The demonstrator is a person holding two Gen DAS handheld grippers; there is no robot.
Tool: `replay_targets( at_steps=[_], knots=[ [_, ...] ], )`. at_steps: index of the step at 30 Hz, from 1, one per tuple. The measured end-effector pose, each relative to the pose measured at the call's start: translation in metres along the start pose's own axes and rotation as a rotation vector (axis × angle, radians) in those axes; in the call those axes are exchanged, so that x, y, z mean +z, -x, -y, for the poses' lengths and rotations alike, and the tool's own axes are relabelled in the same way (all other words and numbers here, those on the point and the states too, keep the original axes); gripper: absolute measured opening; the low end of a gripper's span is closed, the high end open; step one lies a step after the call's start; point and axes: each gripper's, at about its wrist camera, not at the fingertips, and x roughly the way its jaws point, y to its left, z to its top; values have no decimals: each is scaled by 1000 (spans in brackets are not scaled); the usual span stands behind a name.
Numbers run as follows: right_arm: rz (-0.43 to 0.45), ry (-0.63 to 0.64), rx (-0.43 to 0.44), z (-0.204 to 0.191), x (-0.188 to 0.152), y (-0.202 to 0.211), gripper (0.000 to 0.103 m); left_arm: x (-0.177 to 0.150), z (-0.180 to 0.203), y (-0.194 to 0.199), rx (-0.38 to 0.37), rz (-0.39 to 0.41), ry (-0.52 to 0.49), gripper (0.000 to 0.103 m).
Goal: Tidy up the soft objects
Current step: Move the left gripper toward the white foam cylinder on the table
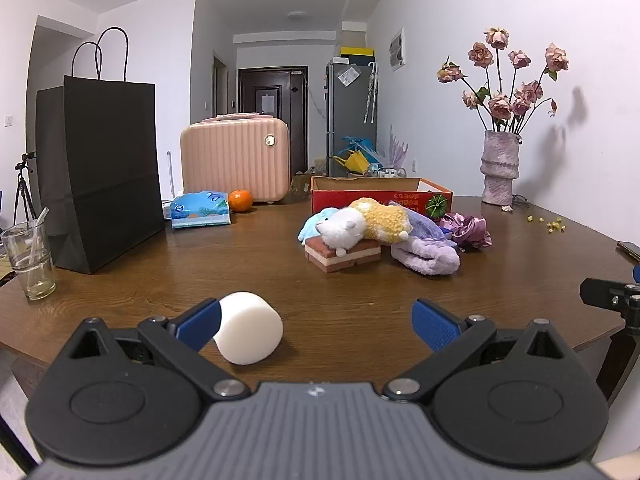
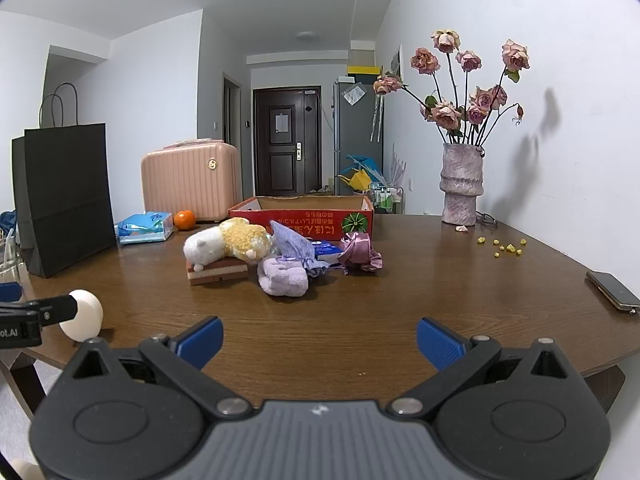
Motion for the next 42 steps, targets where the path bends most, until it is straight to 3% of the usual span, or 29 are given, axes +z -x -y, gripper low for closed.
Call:
replay_targets(
  at_steps=[42],
  knots=[
    [1,-1,3,2,-2,-1,103,5,-2,5,-1,10,-1,103]
  ],
)
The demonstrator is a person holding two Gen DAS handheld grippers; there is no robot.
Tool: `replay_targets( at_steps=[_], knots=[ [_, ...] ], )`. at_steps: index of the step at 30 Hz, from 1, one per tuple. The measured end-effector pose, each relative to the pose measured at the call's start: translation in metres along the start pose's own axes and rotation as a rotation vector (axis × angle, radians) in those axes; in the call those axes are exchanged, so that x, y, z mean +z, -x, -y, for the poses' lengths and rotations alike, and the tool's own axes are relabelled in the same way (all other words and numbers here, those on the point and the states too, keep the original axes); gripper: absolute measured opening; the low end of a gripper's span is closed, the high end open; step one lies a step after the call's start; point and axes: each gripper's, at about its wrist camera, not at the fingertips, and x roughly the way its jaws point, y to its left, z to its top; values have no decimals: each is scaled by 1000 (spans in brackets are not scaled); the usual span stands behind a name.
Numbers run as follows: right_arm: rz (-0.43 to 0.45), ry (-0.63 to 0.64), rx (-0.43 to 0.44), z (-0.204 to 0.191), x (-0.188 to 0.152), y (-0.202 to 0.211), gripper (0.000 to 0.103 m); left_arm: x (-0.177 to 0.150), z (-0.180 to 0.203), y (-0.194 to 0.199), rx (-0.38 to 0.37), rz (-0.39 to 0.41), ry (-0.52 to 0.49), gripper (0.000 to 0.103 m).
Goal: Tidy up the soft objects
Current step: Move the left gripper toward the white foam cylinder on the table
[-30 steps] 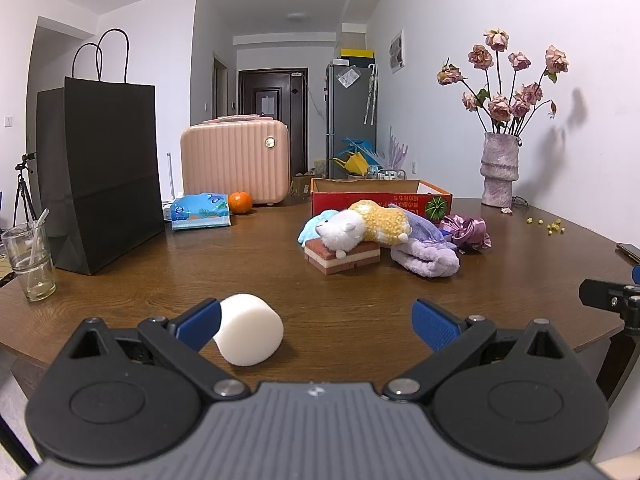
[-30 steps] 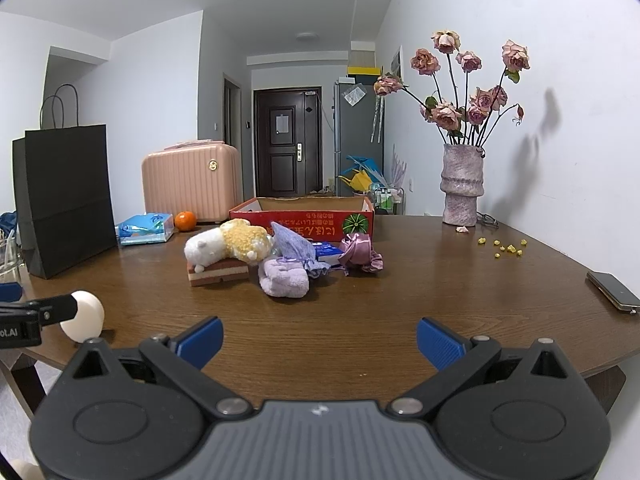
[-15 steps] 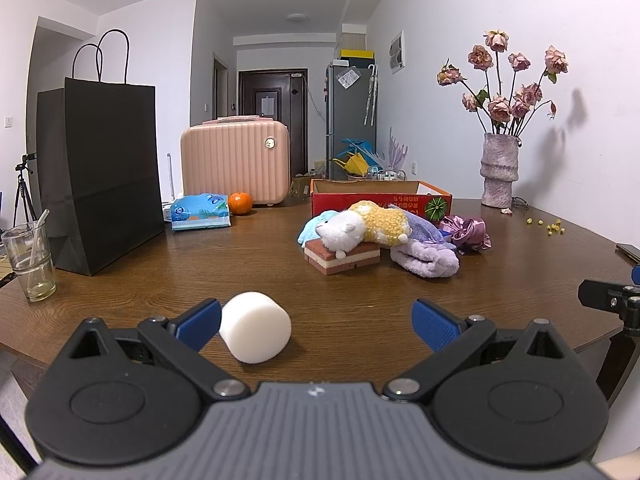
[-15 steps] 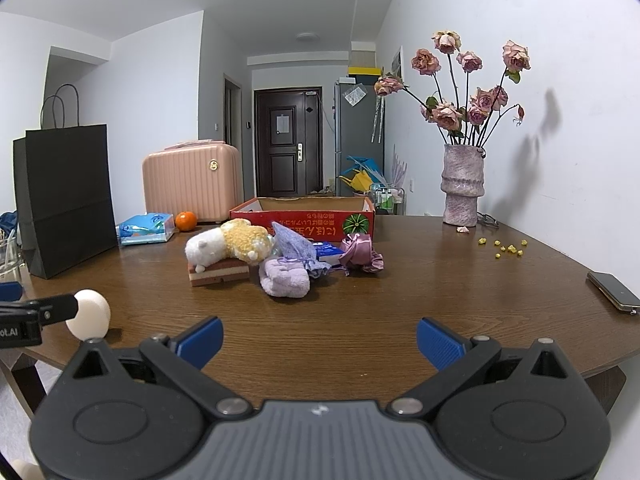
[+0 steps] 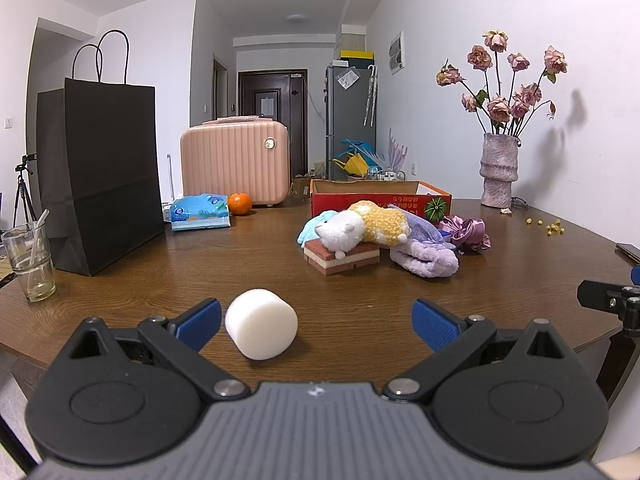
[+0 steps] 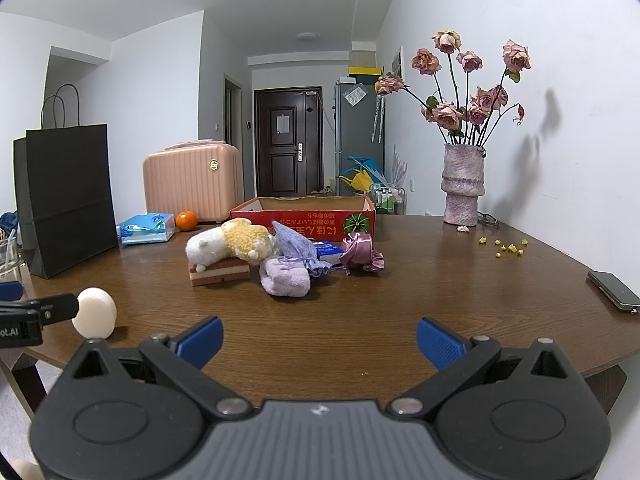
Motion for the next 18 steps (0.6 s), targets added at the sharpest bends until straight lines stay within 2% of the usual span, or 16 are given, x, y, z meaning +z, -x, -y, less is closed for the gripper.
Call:
replay_targets(
  at_steps=[18],
  knots=[
    [-2,0,3,-4,2,4,103,0,0,1,0,0,1,103]
  ],
)
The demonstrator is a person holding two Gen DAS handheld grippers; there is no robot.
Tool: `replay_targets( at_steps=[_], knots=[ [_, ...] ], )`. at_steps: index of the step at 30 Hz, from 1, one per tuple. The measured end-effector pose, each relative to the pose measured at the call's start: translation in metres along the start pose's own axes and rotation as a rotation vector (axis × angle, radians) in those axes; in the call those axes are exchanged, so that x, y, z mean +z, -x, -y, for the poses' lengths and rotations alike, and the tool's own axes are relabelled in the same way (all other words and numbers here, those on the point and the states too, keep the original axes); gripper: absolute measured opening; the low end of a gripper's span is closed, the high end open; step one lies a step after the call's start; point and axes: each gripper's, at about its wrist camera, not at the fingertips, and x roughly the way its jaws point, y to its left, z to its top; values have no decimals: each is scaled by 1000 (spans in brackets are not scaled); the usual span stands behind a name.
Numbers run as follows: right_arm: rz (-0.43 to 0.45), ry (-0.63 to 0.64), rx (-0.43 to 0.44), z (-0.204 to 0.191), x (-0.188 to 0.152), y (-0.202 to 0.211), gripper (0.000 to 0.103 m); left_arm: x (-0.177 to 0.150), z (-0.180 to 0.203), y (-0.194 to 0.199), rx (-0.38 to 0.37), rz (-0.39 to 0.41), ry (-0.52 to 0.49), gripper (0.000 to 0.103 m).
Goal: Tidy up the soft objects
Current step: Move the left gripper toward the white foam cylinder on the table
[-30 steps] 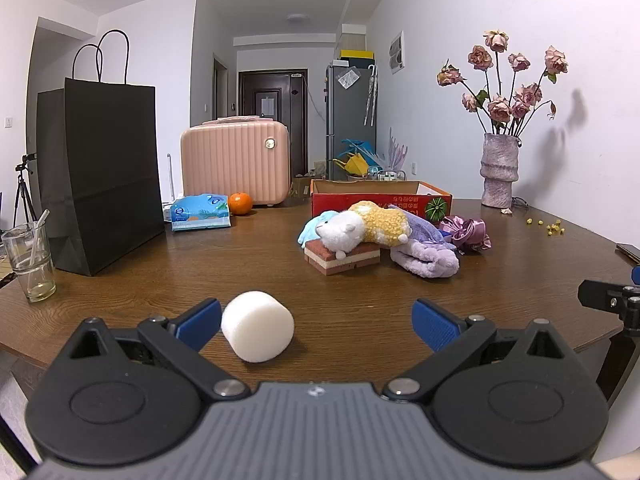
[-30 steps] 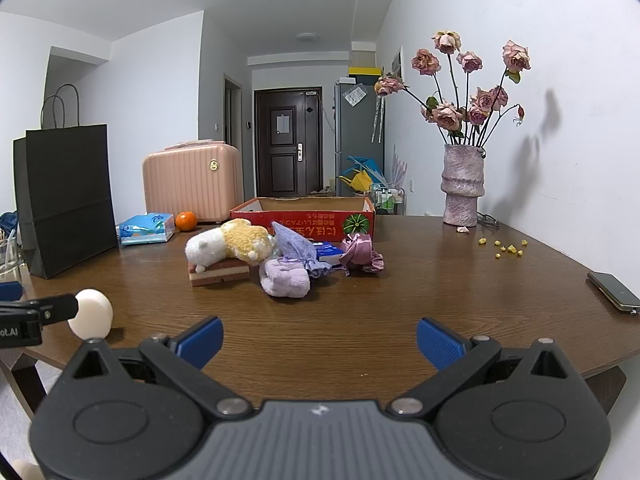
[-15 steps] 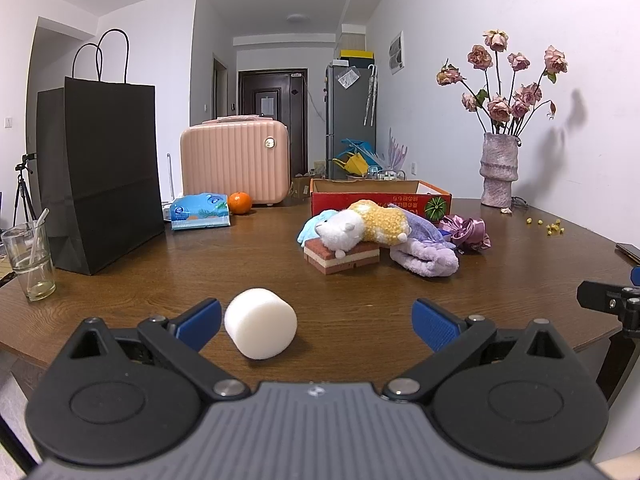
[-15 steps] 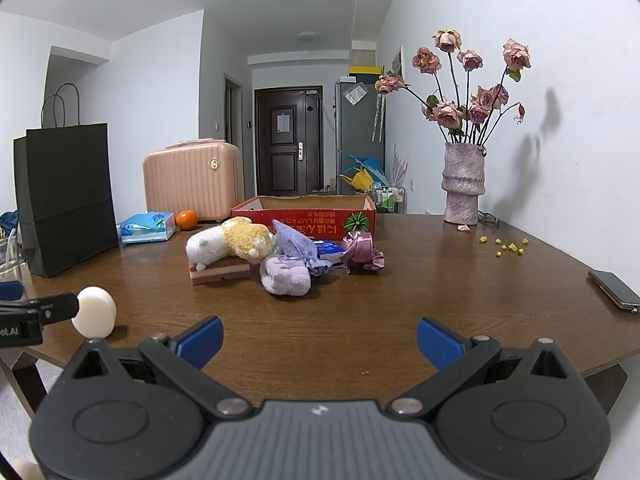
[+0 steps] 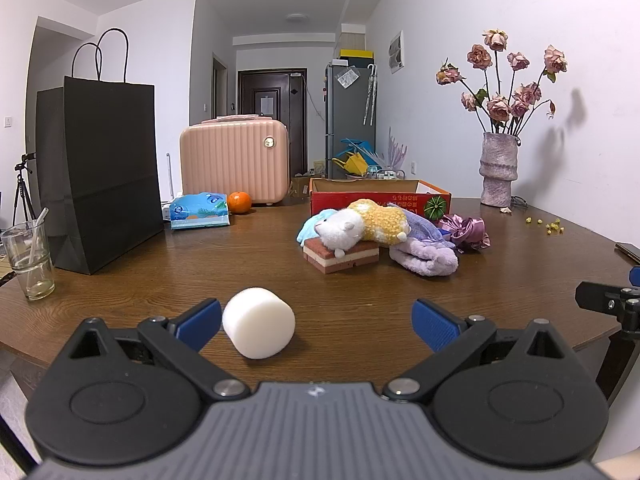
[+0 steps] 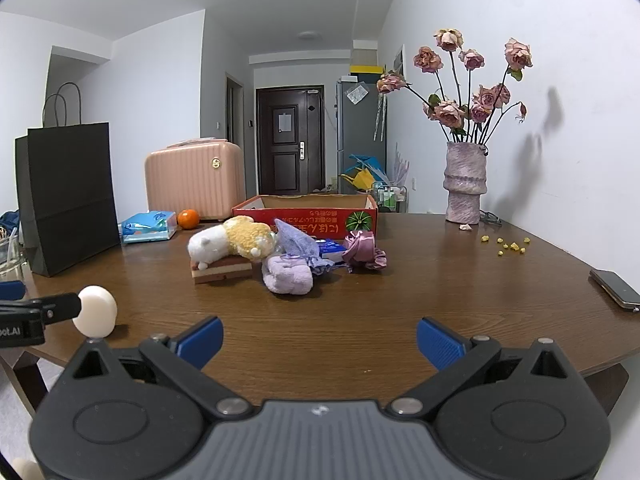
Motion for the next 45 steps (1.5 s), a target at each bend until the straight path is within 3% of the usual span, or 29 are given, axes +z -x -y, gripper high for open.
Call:
replay_targets(
  at_steps=[27,45],
  knots=[
    [-33,15,22,-8,-5,-25,103,-5,-5,-15,11,-19,34,103],
    [-26,21,32,-9,5,-51,103,-9,-24,-58,100,-42,50,103]
  ],
)
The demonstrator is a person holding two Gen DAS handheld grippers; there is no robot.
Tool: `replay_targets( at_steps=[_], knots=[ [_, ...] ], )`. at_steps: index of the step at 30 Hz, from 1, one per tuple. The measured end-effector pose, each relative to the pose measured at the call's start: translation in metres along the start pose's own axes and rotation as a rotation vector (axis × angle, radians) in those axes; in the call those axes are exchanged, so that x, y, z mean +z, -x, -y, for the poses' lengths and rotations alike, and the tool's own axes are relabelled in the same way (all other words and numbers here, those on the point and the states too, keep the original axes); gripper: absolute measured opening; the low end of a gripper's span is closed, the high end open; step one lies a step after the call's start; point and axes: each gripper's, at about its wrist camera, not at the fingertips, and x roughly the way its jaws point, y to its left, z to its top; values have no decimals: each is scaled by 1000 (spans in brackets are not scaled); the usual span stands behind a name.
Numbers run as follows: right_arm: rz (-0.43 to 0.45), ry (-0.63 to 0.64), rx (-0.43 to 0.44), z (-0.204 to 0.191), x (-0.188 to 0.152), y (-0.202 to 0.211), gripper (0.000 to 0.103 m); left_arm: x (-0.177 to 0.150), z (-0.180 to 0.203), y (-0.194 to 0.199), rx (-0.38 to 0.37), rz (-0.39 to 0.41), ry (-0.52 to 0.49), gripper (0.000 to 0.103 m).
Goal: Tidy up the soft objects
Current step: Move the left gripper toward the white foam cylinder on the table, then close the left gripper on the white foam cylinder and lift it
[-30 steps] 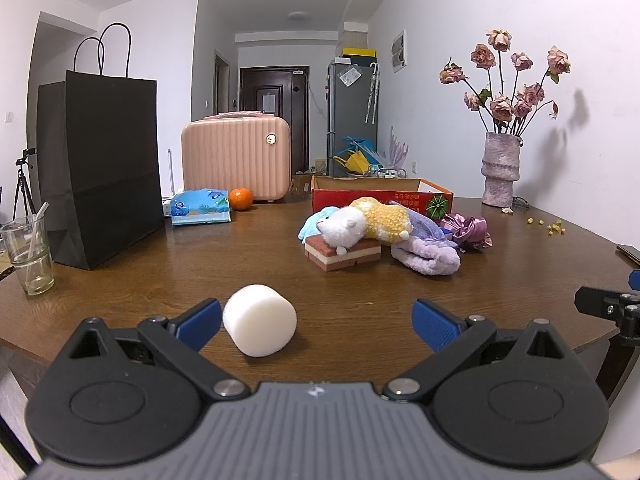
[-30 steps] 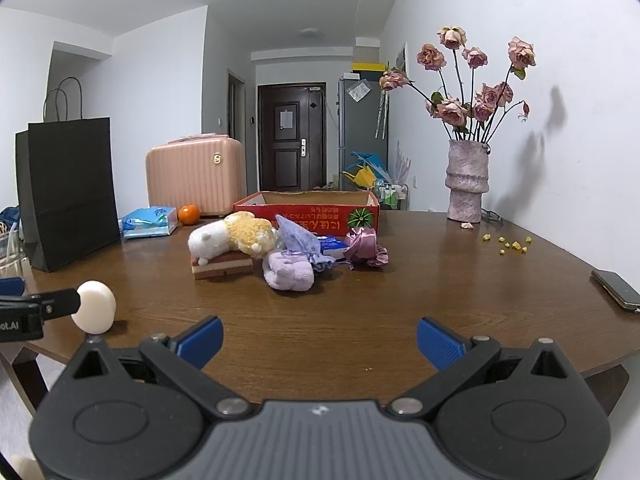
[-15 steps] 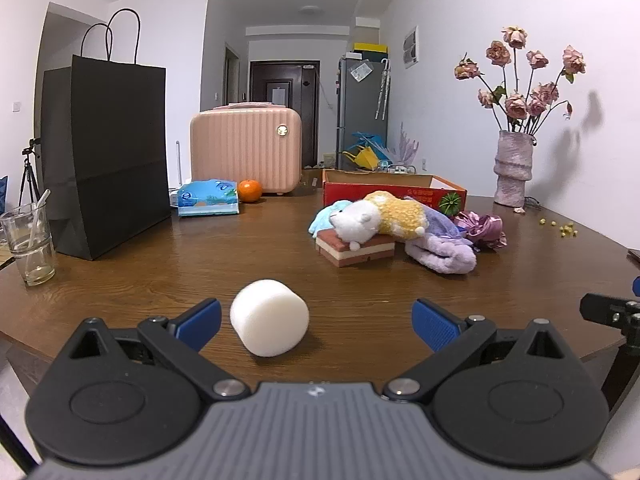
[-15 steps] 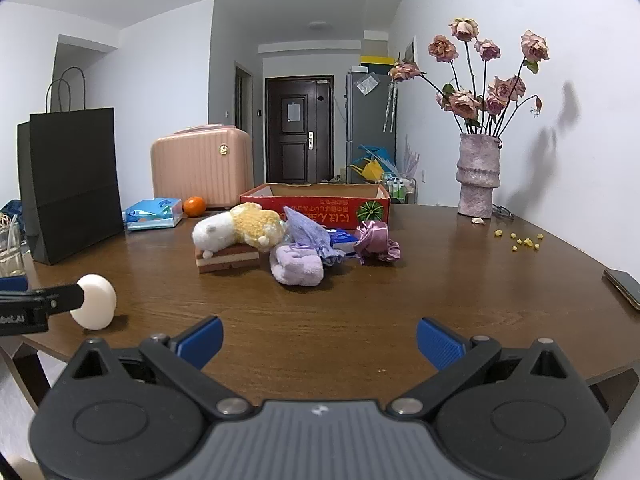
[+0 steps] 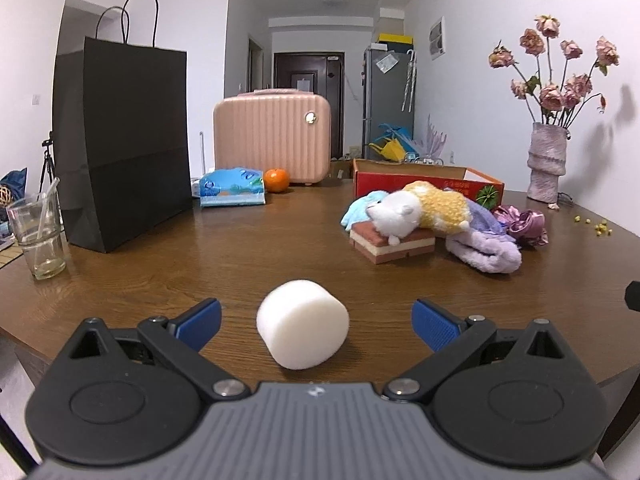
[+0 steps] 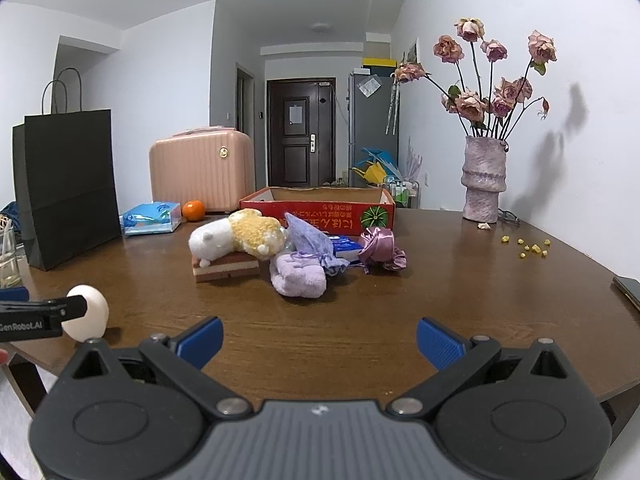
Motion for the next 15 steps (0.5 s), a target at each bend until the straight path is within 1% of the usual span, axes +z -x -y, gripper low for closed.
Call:
replay_targets(
  at_steps=[8,15],
  knots=[
    [-17,2,-20,4,2,-22,103,-1,-4,-27,22,-39,6,103],
    [-14,11,-13,5,7,-37,103,-4,-4,-44,45,-59,6,103]
  ],
)
